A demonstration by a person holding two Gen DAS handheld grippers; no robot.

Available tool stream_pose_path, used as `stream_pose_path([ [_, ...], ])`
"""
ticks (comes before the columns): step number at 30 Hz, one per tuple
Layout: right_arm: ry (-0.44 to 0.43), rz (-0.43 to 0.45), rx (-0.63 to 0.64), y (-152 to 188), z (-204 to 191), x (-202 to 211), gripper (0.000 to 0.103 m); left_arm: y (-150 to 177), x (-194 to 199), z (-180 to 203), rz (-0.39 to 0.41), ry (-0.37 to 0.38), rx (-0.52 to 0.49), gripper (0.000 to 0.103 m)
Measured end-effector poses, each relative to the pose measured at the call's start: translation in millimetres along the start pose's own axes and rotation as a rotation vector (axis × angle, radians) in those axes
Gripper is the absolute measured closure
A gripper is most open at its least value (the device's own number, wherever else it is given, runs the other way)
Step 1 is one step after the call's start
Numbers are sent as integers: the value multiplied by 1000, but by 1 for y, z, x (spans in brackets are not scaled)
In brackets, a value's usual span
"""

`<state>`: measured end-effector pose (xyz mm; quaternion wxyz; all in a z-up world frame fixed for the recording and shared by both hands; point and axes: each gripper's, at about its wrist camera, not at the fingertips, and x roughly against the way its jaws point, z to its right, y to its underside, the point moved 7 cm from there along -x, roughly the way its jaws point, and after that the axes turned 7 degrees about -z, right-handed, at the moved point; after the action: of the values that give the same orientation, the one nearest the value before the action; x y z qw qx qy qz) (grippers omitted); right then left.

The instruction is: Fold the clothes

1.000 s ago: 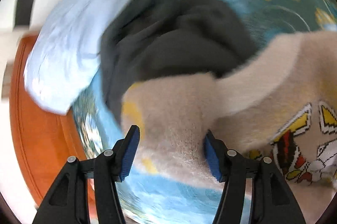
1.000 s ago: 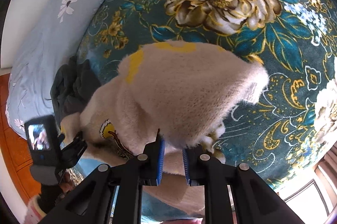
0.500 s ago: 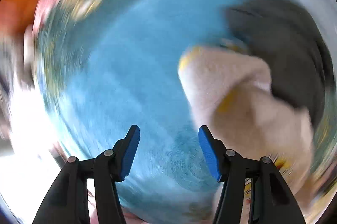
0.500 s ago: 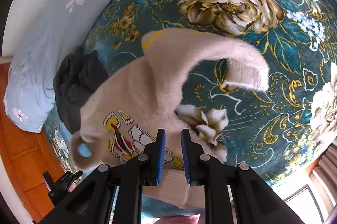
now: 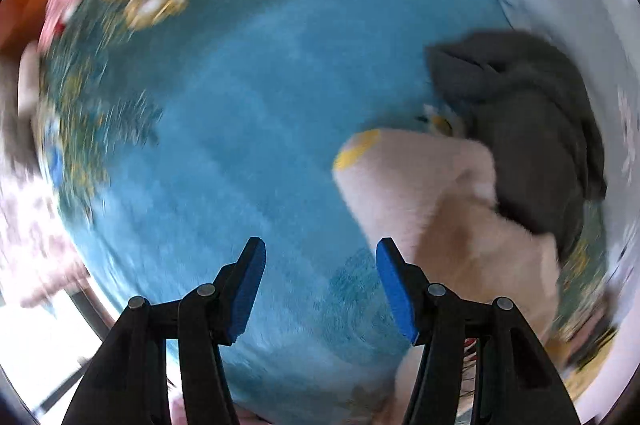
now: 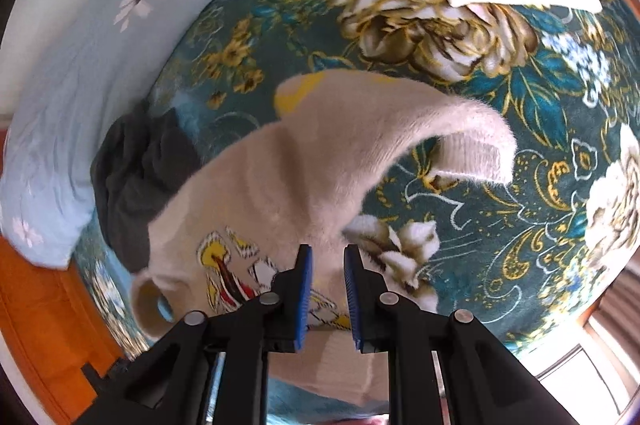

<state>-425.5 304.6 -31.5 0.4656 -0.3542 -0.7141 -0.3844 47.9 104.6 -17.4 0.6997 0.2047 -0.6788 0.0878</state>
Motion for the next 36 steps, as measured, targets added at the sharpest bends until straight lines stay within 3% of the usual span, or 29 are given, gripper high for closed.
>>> stream_pose_path([
  [3, -38, 0, -88, -16, 9, -5, 71, -7, -13, 21, -10, -63, -82, 44],
  [10, -106, -45, -305, -46, 35, -32, 48, -21, -39, 40, -60, -170, -162, 44],
  [15, -158, -68, -409, -60, 38, -49, 47, -40, -48, 38, -39, -282, -178, 44],
  [18, -142, -64, -411, -69, 32, -51, 48, -48, -46, 32, -20, -294, -158, 44],
  [19, -133, -64, -406, -71, 28, -50, 53, -49, -45, 30, -15, -289, -147, 45],
  [23, -102, -65, -377, -77, 16, -44, 69, -49, -46, 21, -44, -206, -82, 92],
  [25, -111, -57, -361, -75, 12, -37, 79, -46, -42, 15, -43, -157, -38, 92],
  [29, -156, -25, -321, -66, 3, -14, 82, -34, -17, 7, 13, 22, -19, 93],
  [31, -181, -4, -287, -57, -2, 1, 84, -25, 5, 5, 54, 119, -54, 93],
  [36, -184, 69, -47, -28, -24, 65, 86, -8, 74, -7, 168, 313, -197, 94],
])
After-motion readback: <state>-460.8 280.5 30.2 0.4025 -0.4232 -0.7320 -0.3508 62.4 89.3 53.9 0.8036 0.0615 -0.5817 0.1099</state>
